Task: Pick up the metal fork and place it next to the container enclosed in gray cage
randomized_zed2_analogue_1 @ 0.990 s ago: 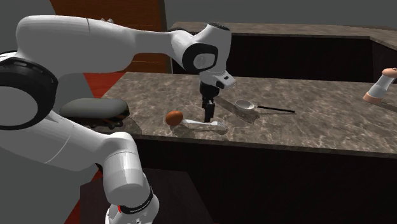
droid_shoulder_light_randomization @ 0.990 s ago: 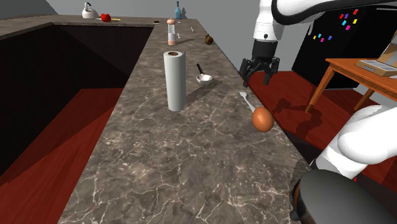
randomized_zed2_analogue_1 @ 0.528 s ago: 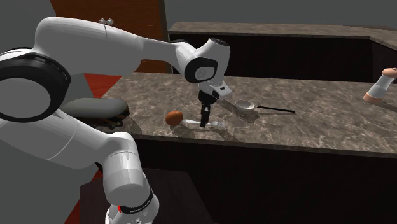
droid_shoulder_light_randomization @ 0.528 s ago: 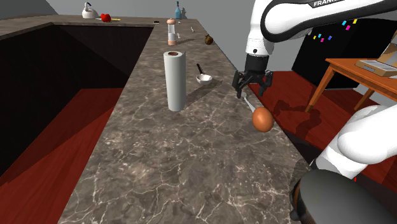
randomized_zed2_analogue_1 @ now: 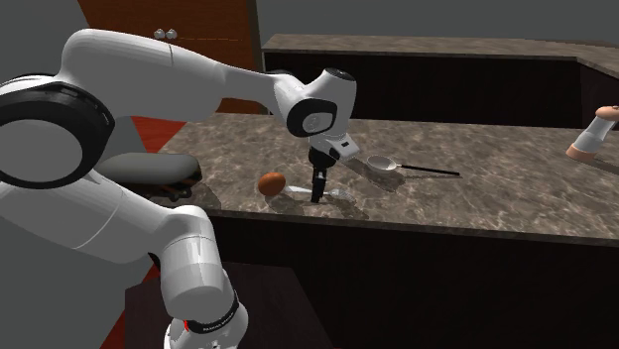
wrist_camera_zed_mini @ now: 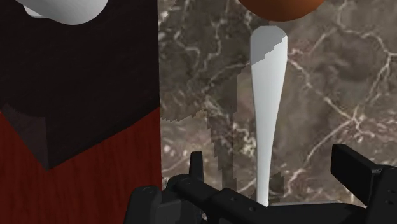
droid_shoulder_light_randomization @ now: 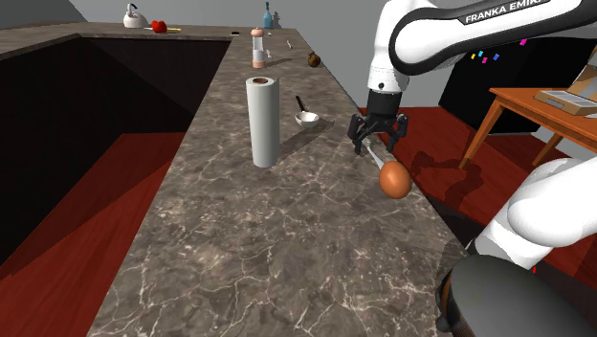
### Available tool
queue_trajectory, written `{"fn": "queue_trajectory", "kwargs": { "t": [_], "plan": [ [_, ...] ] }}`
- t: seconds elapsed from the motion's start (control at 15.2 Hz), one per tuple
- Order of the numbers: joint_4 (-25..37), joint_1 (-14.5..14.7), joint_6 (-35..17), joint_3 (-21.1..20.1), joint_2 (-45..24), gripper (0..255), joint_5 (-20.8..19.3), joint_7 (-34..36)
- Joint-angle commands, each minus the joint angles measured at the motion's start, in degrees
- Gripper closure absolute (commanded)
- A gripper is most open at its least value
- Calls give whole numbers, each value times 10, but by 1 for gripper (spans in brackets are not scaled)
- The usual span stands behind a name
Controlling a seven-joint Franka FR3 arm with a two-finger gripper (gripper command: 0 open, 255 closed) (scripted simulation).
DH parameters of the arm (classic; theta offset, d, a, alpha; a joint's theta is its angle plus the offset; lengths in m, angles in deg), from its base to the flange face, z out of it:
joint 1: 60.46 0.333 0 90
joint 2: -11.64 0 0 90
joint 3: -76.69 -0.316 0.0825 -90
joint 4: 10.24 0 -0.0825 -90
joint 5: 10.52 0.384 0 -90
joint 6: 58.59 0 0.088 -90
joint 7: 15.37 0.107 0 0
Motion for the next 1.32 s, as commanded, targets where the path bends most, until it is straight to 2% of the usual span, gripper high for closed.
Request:
{"fn": "queue_trajectory", "kwargs": {
  "t": [0.0,0.07,0.13,0.73,1.25],
  "plan": [
    [0,0,0,0,0,0,0,0],
    [0,0,0,0,0,0,0,0],
    [0,0,0,0,0,255,0,0],
    [0,0,0,0,0,255,0,0],
    [52,-2,65,7,13,255,-6,6]
  ]
}}
